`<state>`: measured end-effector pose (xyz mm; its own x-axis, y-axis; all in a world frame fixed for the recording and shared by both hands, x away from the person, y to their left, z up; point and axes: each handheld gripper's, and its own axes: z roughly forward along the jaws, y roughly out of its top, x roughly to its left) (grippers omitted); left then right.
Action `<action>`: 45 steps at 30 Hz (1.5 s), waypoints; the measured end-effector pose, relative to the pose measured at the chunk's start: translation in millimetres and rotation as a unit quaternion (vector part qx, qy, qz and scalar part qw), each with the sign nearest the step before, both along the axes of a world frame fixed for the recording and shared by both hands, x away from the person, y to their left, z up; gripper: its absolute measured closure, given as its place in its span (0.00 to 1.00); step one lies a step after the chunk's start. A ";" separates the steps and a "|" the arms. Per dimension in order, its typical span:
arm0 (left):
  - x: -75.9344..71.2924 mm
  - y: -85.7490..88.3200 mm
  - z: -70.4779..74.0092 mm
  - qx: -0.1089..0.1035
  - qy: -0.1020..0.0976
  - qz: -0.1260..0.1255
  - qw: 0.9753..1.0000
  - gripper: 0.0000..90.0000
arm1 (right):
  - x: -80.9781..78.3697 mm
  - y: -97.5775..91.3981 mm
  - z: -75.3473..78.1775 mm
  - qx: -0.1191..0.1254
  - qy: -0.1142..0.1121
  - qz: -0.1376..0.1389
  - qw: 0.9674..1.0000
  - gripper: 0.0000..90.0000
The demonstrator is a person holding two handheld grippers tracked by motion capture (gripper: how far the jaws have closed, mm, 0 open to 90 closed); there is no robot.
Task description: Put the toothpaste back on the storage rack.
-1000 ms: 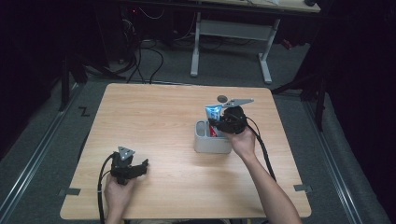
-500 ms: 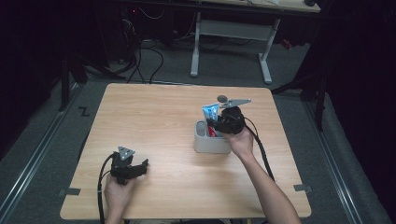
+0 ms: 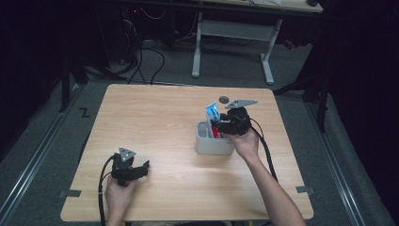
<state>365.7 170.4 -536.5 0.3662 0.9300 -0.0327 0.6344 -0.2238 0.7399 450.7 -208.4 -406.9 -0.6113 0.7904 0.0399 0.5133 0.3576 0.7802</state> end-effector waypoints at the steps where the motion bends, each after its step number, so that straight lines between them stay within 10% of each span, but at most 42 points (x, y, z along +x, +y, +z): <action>1: 0.0 0.0 0.0 0.000 0.000 0.000 1.000 0.26 | 0.0 -0.6 0.4 -0.001 -0.003 0.000 1.000 0.56; 45: 0.0 -0.6 -0.1 0.002 -0.001 0.000 1.000 0.26 | -16.3 -39.9 26.8 0.039 -0.042 -0.028 0.998 0.51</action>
<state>365.6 169.8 -536.6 0.3654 0.9304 -0.0280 0.6335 -0.2266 0.7399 434.5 -248.3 -380.1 -0.5694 0.8202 0.0541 0.4632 0.2658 0.8454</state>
